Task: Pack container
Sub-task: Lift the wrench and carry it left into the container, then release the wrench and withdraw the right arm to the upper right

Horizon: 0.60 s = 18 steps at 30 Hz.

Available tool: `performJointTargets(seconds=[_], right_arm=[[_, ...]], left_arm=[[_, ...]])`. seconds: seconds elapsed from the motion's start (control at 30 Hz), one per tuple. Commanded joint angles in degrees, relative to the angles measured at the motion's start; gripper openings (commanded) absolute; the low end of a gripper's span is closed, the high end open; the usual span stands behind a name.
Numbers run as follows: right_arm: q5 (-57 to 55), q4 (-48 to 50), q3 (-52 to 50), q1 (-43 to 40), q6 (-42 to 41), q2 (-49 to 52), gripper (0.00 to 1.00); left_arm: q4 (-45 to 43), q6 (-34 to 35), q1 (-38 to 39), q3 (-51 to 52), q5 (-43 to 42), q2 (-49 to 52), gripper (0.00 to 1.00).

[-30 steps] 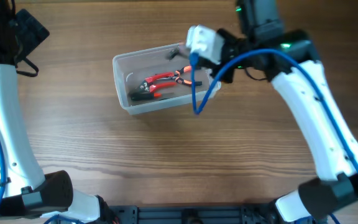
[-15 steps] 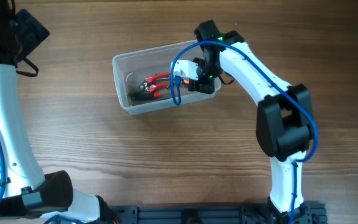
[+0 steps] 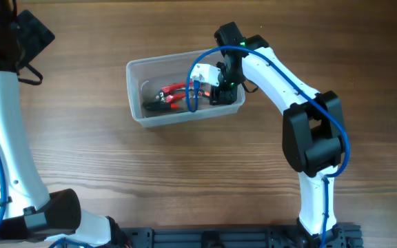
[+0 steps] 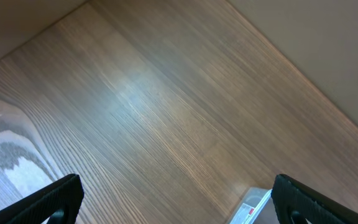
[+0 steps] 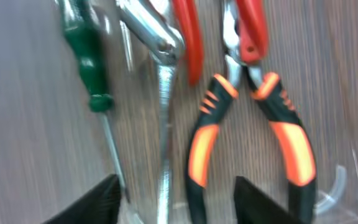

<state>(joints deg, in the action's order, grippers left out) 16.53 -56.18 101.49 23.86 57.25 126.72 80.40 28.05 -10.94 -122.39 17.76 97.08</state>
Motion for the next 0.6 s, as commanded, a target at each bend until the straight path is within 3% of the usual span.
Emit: performJointTargets(seconds=[0.0,0.23,0.43,0.57], right_arm=[[-3.7,-0.3,4.4,0.5,-9.7,-1.2,0.66],[-5.8,-2.3,16.2,0.7,-24.0,-9.6,0.66],[-22.8,-0.1,22.5,-0.2,-35.1,-22.1,0.73],[-26.4,-0.3,22.5,-3.9,-38.1,-29.1,0.79]], left_arm=[[0.1,-1.1,-0.2,-0.6,0.5,0.3,1.00],[0.0,-1.1,-0.2,-0.6,0.5,0.3,1.00],[0.1,-1.1,-0.2,-0.6,0.5,0.3,1.00],[0.0,-1.1,-0.2,-0.6,0.5,0.3,1.00]])
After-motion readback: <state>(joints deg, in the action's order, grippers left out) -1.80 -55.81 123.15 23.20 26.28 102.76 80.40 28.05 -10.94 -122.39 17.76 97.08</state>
